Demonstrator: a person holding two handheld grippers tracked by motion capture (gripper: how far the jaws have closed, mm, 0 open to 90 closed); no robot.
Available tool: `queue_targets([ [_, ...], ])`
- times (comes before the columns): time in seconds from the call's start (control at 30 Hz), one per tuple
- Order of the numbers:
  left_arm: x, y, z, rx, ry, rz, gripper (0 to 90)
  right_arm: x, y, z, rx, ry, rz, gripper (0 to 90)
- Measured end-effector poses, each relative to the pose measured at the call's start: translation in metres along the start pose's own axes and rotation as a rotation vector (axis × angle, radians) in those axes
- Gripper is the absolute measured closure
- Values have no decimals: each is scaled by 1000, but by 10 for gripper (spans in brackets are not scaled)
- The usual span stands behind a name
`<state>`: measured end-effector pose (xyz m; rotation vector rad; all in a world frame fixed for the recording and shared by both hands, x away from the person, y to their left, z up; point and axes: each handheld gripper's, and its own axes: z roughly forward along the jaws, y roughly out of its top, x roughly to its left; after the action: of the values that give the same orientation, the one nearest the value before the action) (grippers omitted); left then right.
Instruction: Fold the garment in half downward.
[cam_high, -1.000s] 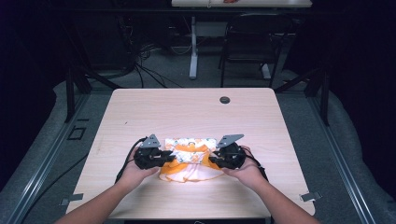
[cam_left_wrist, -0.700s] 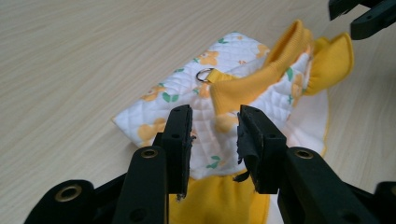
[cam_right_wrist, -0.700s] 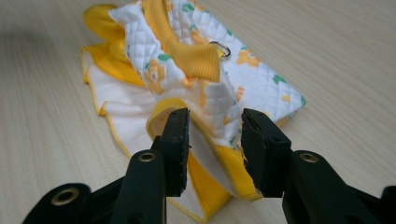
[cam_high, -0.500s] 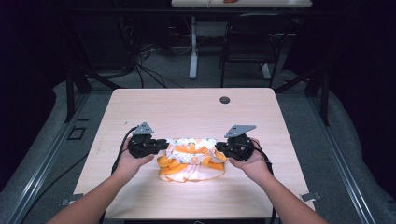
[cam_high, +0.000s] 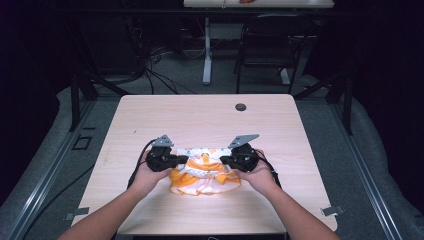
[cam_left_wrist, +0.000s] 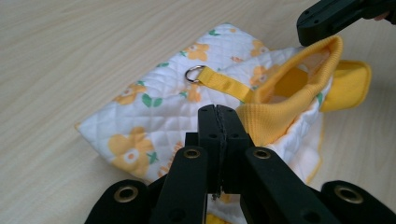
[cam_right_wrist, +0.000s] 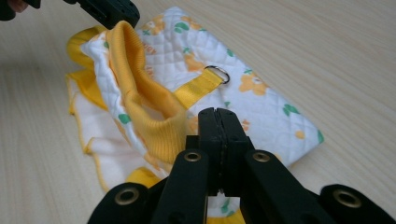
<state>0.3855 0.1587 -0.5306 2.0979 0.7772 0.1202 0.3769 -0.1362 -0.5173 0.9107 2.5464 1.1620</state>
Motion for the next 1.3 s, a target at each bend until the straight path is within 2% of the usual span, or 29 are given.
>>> queue_targets([
  [0.1,-9,-6,0,16,-2,34,899,7,-3,-2,7,23,-25,895],
  [0.2,-18,-12,1,30,-21,50,899,14,-8,-3,13,44,-38,895],
  [0.3,-24,-19,3,43,-36,59,899,20,-17,-2,30,52,-47,895],
  [0.43,-30,-30,5,46,-45,60,898,23,-28,2,45,74,-35,895],
  [0.47,-31,-32,5,47,-40,69,898,24,-32,3,52,76,-30,896],
  [0.6,-31,-40,2,58,-32,56,898,29,-41,7,60,90,-27,896],
  [0.67,-31,-44,2,69,-25,55,897,33,-44,8,74,84,-48,896],
  [0.73,-31,-47,1,72,-20,46,896,35,-48,8,75,92,-46,897],
  [0.9,-32,-54,2,94,-14,45,893,38,-57,10,106,82,-63,897],
  [1.03,-31,-58,5,96,-17,38,895,39,-64,9,122,71,-56,898],
  [1.3,-28,-57,7,89,4,32,895,36,-69,9,105,77,-34,898],
])
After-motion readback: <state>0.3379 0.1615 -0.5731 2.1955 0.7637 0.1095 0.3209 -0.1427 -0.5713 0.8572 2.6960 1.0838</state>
